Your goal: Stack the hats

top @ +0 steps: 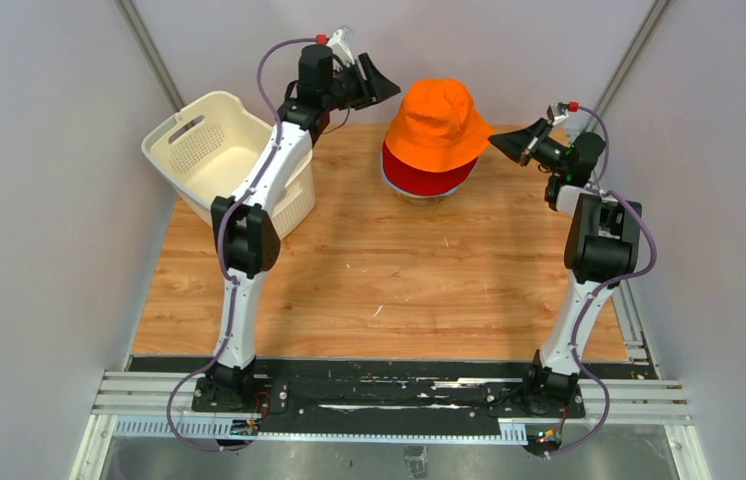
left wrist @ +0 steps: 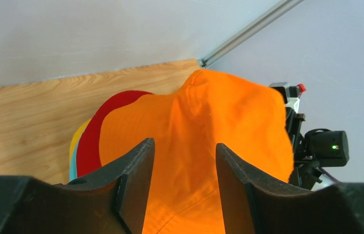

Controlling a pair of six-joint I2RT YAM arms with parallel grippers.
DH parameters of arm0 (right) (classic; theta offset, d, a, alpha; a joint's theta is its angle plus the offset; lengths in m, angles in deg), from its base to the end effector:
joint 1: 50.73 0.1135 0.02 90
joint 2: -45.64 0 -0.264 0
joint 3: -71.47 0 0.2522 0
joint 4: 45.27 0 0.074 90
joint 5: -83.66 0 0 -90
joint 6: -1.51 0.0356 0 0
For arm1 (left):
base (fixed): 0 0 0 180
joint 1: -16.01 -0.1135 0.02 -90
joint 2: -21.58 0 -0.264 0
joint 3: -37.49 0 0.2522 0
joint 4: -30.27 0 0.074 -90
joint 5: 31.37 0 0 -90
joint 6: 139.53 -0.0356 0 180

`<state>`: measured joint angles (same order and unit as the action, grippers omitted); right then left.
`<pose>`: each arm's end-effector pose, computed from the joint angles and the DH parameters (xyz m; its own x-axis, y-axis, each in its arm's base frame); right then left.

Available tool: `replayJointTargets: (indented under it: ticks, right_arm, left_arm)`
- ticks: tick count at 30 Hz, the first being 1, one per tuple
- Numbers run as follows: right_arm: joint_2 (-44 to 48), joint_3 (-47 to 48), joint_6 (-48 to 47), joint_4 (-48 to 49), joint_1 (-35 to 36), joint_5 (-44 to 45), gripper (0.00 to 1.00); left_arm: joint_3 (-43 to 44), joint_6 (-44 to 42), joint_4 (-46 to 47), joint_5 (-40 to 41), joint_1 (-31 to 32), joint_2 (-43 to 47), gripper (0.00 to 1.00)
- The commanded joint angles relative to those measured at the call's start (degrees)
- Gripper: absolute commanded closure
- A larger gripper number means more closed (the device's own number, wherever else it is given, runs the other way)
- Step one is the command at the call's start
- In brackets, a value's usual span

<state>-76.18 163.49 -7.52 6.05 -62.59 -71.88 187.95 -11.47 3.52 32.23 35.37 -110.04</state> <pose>0.4574 -0.0629 0.2450 -0.6781 0.5602 -0.4758 -0.4713 0.1654 0.8664 0.5032 -0.1936 0.3777 -0.5414 -0.3950 -0.7422 0.4809 0.5785 -0.6588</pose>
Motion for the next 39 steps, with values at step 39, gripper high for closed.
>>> replayJointTargets:
  ticks: [39]
  right_arm:
    - [1.1,4.2,-31.8,-37.3,3.7,3.5,0.99]
  left_arm:
    - [-35.8,9.1,25.3,-1.1,-1.6,10.0,0.42]
